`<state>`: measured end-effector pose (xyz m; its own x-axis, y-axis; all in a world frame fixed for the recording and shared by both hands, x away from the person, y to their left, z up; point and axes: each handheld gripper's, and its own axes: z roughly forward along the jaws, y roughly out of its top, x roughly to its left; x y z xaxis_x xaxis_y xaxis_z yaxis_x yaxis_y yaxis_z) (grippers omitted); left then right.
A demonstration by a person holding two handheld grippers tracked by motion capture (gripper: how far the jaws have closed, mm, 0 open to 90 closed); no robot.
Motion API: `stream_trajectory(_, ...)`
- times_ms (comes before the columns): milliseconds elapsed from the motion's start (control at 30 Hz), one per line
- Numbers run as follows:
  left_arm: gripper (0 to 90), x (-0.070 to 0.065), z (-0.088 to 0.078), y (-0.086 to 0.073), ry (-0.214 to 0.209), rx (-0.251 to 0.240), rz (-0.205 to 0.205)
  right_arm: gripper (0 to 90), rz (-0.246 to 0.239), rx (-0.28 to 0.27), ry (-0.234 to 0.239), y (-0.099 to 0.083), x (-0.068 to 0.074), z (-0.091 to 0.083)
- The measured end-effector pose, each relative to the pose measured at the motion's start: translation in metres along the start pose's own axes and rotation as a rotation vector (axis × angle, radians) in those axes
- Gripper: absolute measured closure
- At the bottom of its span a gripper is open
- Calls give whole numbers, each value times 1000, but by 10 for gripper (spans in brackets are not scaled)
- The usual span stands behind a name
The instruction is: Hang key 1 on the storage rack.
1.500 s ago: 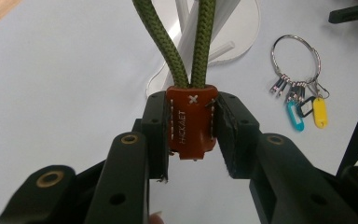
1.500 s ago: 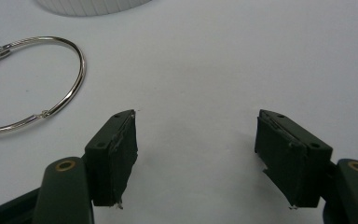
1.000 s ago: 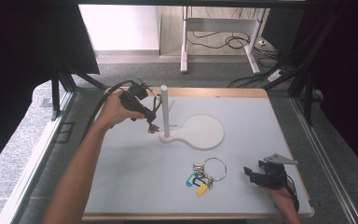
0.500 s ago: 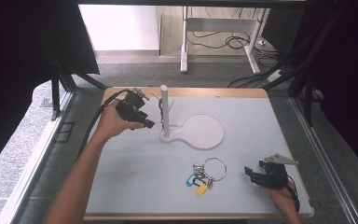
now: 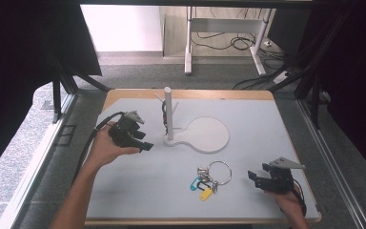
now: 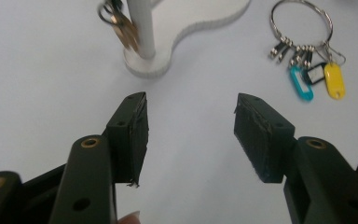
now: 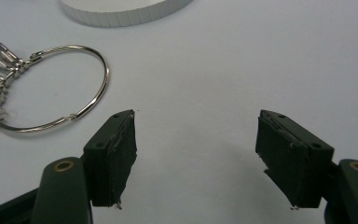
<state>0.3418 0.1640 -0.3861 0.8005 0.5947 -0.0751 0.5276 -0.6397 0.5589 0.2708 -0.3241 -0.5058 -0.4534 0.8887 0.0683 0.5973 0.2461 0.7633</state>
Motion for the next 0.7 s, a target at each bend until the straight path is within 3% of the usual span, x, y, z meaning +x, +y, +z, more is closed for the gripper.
stream_trajectory(133,459,-7,2,-21,-10,-45,-37,282,-21,7,11,0,3,2)
stream_trajectory(267,458,-16,10,-42,7,-13,-35,285,-25,4,11,1,4,1)
stream_trajectory(433,459,-25,16,-63,19,-26,-36,289,-48,-15,19,4,9,-3)
stream_trajectory(700,456,-33,33,-85,-16,-34,-61,300,-83,11,43,4,15,3)
